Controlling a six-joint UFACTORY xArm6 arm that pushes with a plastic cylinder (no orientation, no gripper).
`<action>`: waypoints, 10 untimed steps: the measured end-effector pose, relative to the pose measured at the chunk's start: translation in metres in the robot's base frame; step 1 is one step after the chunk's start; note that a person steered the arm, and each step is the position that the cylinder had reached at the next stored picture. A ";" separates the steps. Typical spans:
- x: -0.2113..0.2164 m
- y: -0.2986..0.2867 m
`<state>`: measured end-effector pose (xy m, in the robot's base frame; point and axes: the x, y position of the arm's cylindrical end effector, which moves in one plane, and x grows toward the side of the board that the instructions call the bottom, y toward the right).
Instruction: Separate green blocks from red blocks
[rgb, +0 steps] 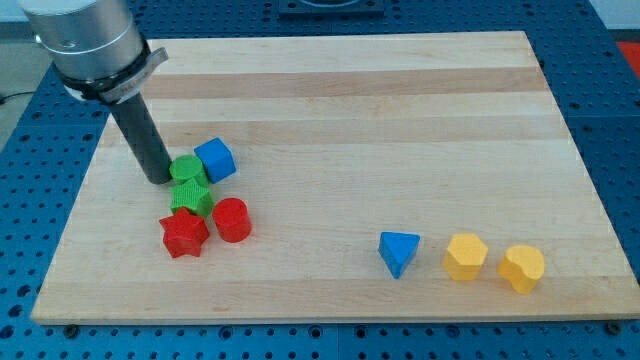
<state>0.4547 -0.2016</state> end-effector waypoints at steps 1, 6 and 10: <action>0.000 0.015; 0.063 -0.007; 0.032 0.041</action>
<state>0.4872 -0.1603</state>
